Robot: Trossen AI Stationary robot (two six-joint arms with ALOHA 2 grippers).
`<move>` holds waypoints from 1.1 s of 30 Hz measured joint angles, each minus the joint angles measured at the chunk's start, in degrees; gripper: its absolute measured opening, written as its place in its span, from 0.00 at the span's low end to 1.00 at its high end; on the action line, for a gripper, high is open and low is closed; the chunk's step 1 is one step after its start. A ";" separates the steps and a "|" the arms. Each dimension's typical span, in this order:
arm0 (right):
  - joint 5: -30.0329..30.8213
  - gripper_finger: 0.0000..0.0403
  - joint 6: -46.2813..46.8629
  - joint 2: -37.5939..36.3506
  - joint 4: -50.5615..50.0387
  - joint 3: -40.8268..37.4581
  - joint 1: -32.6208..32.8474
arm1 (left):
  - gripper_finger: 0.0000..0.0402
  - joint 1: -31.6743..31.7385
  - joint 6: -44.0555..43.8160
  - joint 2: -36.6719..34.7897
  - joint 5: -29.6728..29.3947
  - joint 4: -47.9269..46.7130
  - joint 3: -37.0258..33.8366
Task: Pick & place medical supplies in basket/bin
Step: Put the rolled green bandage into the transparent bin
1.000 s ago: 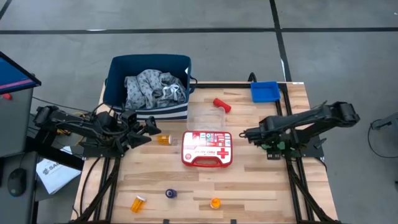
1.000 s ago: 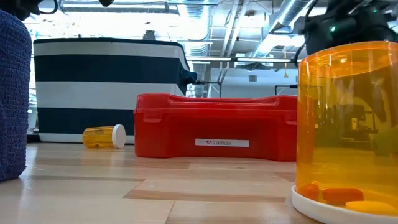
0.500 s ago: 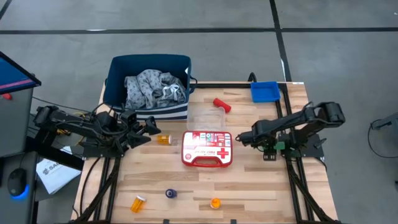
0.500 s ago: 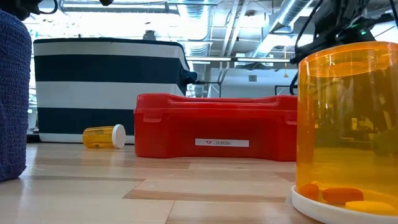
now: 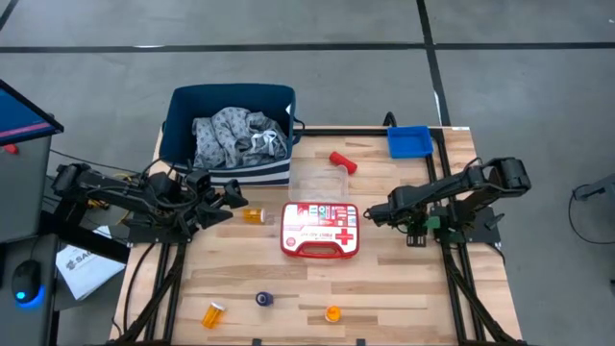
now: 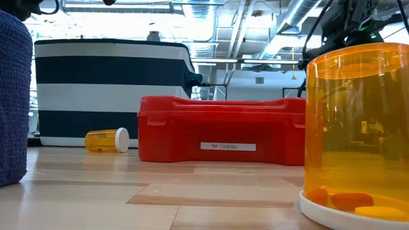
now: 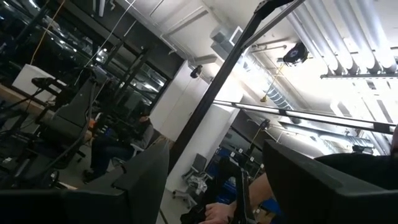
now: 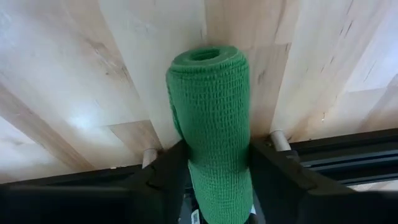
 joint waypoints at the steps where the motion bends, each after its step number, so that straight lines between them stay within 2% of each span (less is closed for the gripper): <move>1: -0.19 0.35 -0.01 0.00 -0.06 0.00 0.00 | 0.62 0.00 0.00 0.00 0.02 0.04 0.00; 7: -2.79 0.22 -0.05 -0.49 -0.25 0.00 0.00 | 0.62 0.00 0.00 0.00 0.00 0.02 0.00; 13: -5.90 0.19 1.44 -3.48 -2.50 0.88 0.02 | 0.62 0.00 0.00 0.00 0.00 0.06 -0.02; 18: -10.08 0.19 7.27 -10.95 -4.79 5.40 0.02 | 0.62 0.00 0.00 -0.02 0.00 0.06 -0.02; 22: -14.04 0.19 16.26 -18.98 -3.03 11.54 0.00 | 0.62 0.00 -0.01 -0.02 -0.02 -0.17 -0.02; 25: -14.12 0.19 26.02 -24.55 0.80 16.46 0.02 | 0.62 0.00 -0.54 0.00 -0.02 -1.66 -0.03; 28: -12.17 0.19 34.68 -29.22 8.91 20.27 0.00 | 0.62 0.00 -0.92 -0.02 -0.02 -2.52 -0.04; 33: -5.29 0.19 41.05 -32.88 26.62 22.85 0.00 | 0.62 0.00 -1.01 0.81 -0.46 -4.28 0.85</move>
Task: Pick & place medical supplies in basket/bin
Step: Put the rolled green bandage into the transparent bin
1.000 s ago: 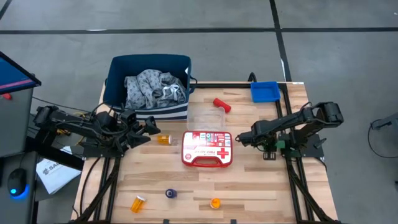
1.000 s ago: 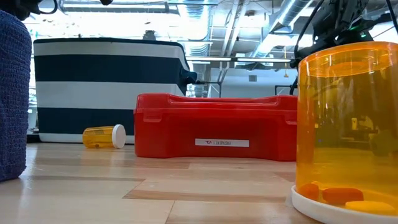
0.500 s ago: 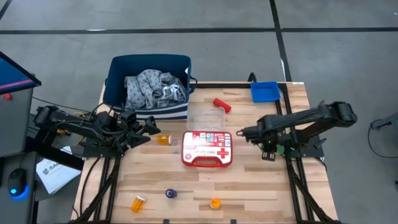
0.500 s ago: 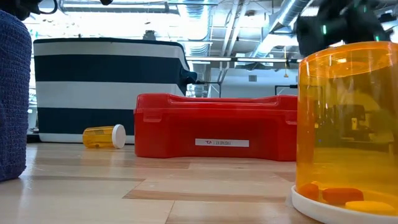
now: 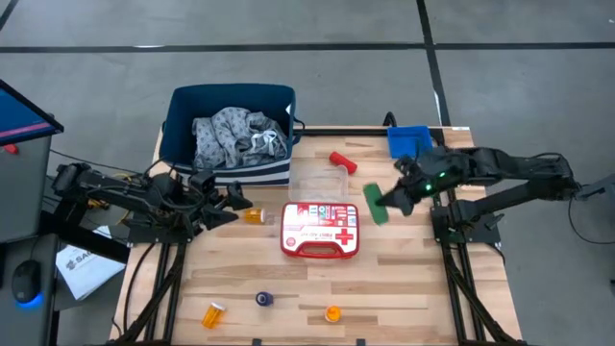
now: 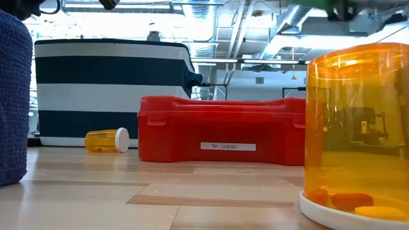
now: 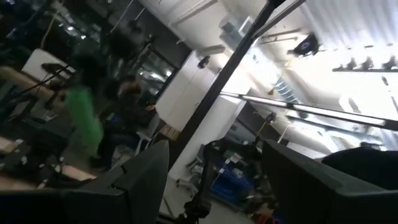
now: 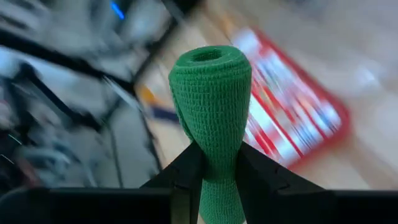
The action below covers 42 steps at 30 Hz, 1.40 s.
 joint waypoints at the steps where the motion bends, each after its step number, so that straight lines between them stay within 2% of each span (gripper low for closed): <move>1: 0.94 0.19 0.32 0.03 2.81 0.21 0.00 | 0.62 0.00 0.11 0.54 -0.24 -1.52 0.98; 4: 1.41 0.19 0.07 1.87 10.70 0.53 0.00 | 0.62 0.02 2.19 3.15 -0.42 -8.18 5.23; 7: -1.30 0.19 -1.15 5.32 13.34 0.51 0.00 | 0.62 0.02 5.75 6.58 -0.40 -14.19 10.40; 10: -8.09 0.19 -3.37 9.45 13.84 0.43 0.02 | 0.62 0.02 9.93 9.56 -0.35 -22.20 16.93; 15: -20.33 0.19 -5.14 15.98 19.07 0.41 0.03 | 0.62 0.09 15.86 14.93 2.81 -44.87 29.68; 18: -24.64 0.19 -5.13 19.14 22.59 0.41 -0.27 | 0.62 0.65 17.25 18.18 6.63 -50.59 35.41; 22: -27.73 0.19 -5.10 22.42 28.08 0.56 -0.90 | 0.62 1.85 17.47 21.31 10.88 -51.26 38.96; 26: -29.04 0.19 -7.00 26.19 28.80 3.94 -1.14 | 0.62 3.07 17.55 23.02 13.45 -51.13 39.50; 35: -32.42 0.19 -11.28 34.23 26.23 12.43 -1.13 | 0.62 2.38 24.35 24.70 13.29 -52.42 39.54; 42: -32.36 0.19 -11.33 34.81 26.11 13.15 -1.12 | 0.62 -0.21 31.99 24.24 8.10 -54.89 39.54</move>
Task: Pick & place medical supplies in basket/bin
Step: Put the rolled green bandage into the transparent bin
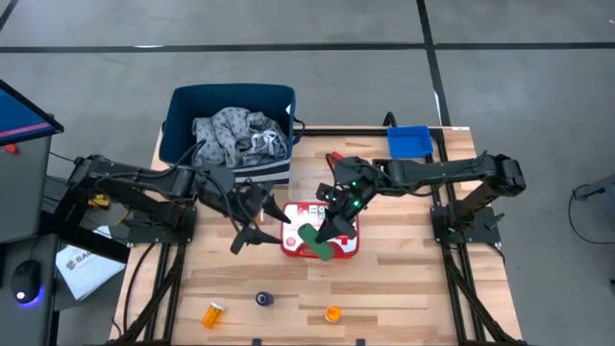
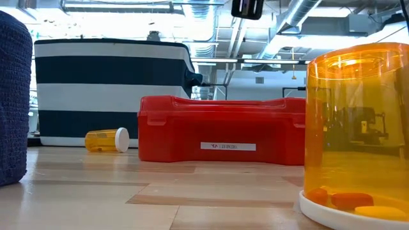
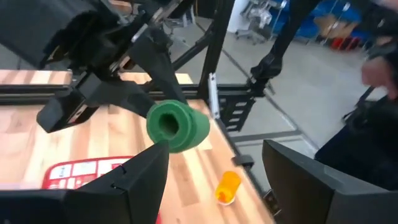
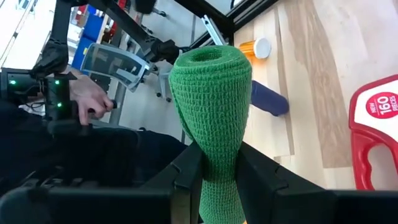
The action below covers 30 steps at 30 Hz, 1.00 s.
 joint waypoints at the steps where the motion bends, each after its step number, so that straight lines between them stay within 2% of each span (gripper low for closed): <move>1: 0.09 0.19 0.02 0.00 0.14 0.00 -0.01 | 0.62 -0.28 0.92 0.02 -0.35 -0.05 0.00; 13: 3.58 0.19 -0.83 -0.02 0.25 0.00 -1.92 | 0.62 0.43 3.11 1.50 -1.99 -0.05 0.00; 16: 7.70 0.17 -2.07 -0.56 -4.72 0.00 -4.08 | 0.62 0.31 3.07 0.74 -4.40 -1.58 -0.04; 20: 17.74 0.15 -4.52 -2.31 -14.37 0.02 -7.24 | 0.62 -0.12 2.76 -0.49 -6.34 -3.90 -0.03; 23: 23.13 0.15 -6.20 -2.91 -19.50 0.00 -10.16 | 0.62 -0.81 2.54 -1.27 -7.25 -6.27 -0.04; 30: 24.39 0.15 -7.38 0.64 -22.95 -0.13 -18.52 | 0.62 -1.82 2.46 -3.16 -9.72 -11.26 -0.07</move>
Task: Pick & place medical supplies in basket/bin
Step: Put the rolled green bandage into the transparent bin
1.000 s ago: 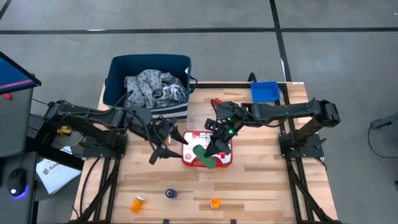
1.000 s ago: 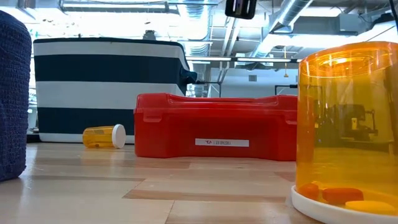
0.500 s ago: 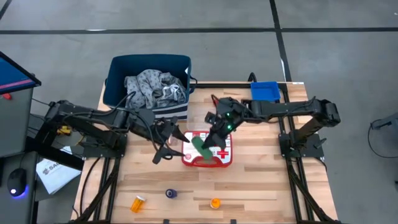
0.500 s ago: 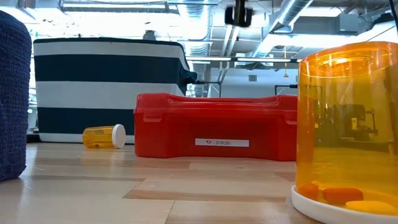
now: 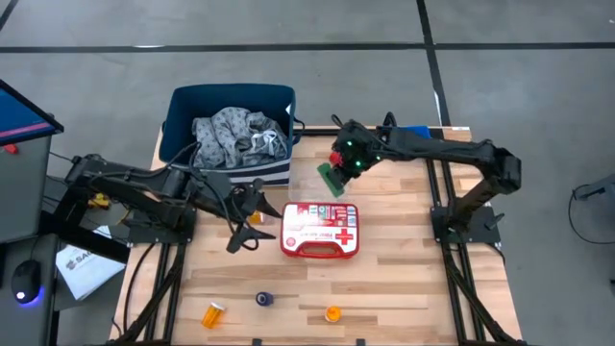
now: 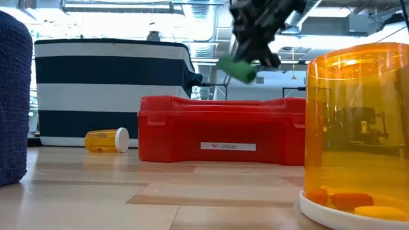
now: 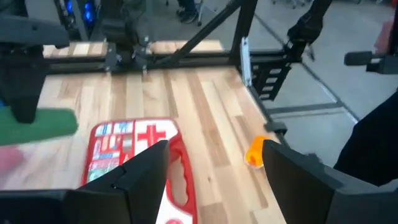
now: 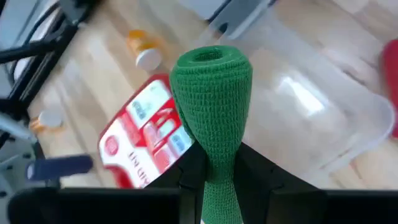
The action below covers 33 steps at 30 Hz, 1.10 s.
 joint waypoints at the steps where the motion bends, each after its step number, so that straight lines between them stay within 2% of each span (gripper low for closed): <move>1: -0.08 0.15 0.01 0.75 0.59 0.07 -0.78 | 0.62 0.00 -0.03 -0.30 -0.47 -0.19 0.00; 10: -7.24 0.15 3.48 6.72 0.78 0.13 -5.79 | 0.62 -0.33 -0.73 -3.90 -3.46 -3.43 0.02; 21: -9.62 0.15 11.43 9.81 2.10 -0.02 -9.19 | 0.62 -2.63 -1.11 -5.43 -6.13 -7.30 0.02; 29: -10.90 0.15 24.18 11.72 15.03 0.22 -8.55 | 0.62 -3.04 -1.29 -5.32 -6.97 -7.76 0.02; 33: -11.84 0.15 29.30 14.02 17.75 -0.02 -6.73 | 0.62 -3.04 -1.49 -5.32 -6.96 -7.80 0.02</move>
